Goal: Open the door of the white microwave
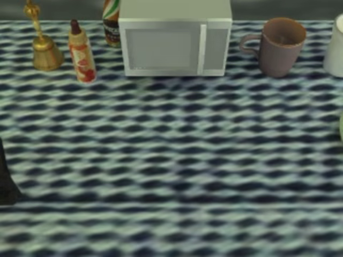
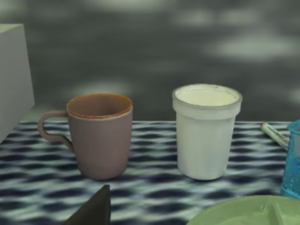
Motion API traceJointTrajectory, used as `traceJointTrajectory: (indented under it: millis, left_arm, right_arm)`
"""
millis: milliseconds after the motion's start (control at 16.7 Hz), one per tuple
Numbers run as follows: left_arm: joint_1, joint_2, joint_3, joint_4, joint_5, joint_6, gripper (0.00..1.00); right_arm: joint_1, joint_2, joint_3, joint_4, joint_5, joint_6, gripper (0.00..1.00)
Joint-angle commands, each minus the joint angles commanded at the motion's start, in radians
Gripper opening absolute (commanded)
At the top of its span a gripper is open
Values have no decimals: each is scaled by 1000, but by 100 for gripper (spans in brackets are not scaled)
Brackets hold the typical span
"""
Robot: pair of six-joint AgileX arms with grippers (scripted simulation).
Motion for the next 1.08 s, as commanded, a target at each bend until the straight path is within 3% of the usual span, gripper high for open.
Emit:
traceJointTrajectory:
  millis: [240,480,1080]
  left_arm:
    - [-14,30,30,-15,-7,-11,100]
    - [-92,218,214,-100,-53,-72,100]
    - [-426,1240,1156,-446,-254,-357,100]
  right_arm:
    - [0,0,0,0,0,0,100]
    - [0,0,0,0,0,0,100]
    - [0,0,0,0,0,0,100]
